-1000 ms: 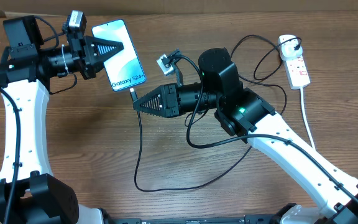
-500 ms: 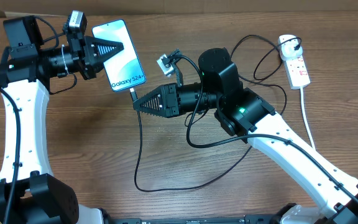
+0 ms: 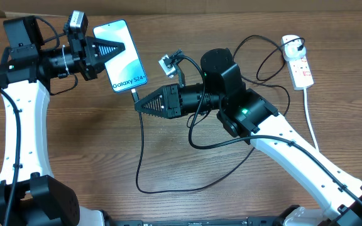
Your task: Plug charger to phone and switch on socket
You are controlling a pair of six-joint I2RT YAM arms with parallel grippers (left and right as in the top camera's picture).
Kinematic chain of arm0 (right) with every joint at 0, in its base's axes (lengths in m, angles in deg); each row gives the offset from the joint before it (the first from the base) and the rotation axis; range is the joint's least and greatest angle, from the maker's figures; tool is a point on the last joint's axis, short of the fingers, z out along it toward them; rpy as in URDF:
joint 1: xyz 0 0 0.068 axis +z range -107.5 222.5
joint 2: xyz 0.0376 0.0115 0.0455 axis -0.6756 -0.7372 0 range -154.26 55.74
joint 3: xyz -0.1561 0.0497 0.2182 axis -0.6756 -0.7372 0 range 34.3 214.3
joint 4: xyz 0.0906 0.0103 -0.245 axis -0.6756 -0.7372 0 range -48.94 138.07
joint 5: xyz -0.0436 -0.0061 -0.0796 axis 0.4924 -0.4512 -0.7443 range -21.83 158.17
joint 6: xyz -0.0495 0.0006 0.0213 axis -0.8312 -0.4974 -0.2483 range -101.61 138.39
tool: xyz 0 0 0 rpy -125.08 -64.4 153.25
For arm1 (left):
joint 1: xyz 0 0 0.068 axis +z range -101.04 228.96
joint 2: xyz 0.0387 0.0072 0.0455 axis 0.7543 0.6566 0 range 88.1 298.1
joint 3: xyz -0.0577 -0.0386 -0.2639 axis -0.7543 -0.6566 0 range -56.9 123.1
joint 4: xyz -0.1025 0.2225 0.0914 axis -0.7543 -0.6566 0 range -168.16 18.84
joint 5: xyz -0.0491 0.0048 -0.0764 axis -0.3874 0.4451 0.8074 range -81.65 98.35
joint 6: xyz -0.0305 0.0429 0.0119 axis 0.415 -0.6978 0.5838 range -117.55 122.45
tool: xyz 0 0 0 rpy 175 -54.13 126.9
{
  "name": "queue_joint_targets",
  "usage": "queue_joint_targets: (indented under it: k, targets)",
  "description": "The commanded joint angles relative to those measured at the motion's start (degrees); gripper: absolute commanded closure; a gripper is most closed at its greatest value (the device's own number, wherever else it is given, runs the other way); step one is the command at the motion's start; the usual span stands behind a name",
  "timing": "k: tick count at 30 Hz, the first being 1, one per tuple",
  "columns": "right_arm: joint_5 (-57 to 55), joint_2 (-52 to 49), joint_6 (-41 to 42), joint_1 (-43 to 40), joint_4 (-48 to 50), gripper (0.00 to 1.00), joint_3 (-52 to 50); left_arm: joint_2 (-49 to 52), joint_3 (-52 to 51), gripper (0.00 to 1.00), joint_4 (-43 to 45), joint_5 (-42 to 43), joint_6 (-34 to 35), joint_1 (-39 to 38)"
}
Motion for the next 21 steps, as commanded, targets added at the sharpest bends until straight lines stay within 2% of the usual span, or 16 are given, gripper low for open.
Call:
queue_joint_targets:
  k: [1, 21]
  targets:
    - [-0.02, 1.27, -0.02, 0.07, 0.44, 0.96, 0.87, -0.39, 0.46, 0.96, 0.07, 2.75, 0.96, -0.35]
    - [0.98, 1.27, -1.16, 0.04, 0.15, 0.96, 0.87, -0.39, 0.46, 0.96, 0.07, 1.53, 0.96, -0.87]
